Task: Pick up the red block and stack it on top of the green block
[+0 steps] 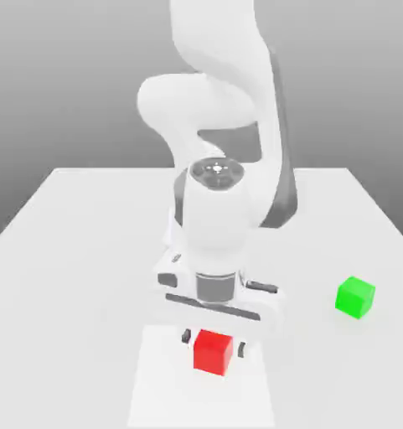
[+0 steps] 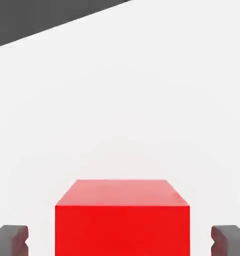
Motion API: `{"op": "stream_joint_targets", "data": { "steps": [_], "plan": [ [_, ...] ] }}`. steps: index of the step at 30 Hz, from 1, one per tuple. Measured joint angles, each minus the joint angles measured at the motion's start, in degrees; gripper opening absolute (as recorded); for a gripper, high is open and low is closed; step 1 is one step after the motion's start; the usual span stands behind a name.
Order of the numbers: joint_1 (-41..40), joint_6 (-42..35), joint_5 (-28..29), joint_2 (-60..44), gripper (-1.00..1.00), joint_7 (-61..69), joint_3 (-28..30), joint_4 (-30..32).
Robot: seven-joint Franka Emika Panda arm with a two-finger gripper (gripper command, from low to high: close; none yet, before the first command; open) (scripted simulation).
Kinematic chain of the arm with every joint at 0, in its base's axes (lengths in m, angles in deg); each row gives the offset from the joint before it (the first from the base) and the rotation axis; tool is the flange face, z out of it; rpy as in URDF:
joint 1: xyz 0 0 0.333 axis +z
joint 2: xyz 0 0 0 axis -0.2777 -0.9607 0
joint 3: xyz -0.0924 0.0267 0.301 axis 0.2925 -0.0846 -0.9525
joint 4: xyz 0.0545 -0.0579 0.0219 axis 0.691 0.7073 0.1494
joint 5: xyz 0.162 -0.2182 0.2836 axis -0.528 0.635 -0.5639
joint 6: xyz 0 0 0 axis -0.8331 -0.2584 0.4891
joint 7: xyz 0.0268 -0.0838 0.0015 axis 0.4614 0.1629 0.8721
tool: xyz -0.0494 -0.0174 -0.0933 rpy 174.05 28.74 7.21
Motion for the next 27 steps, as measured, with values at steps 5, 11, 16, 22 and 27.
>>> {"op": "stream_joint_targets", "data": {
  "steps": [5, 11, 16, 22, 27],
  "plan": [
    [-0.1, 0.3, 0.1, -0.3, -1.00, -0.2, -0.1, 0.0],
    [0.2, -4.9, 1.1, 5.9, -1.00, -0.6, 0.4, 0.5],
    [0.0, -9.9, 1.1, 11.7, -1.00, -0.8, 0.3, 1.5],
    [4.9, -13.8, -1.8, 16.1, -1.00, 2.6, -8.0, 2.7],
    [19.7, -17.0, -4.6, 20.0, -1.00, 6.7, -16.0, 3.2]
  ]
}}
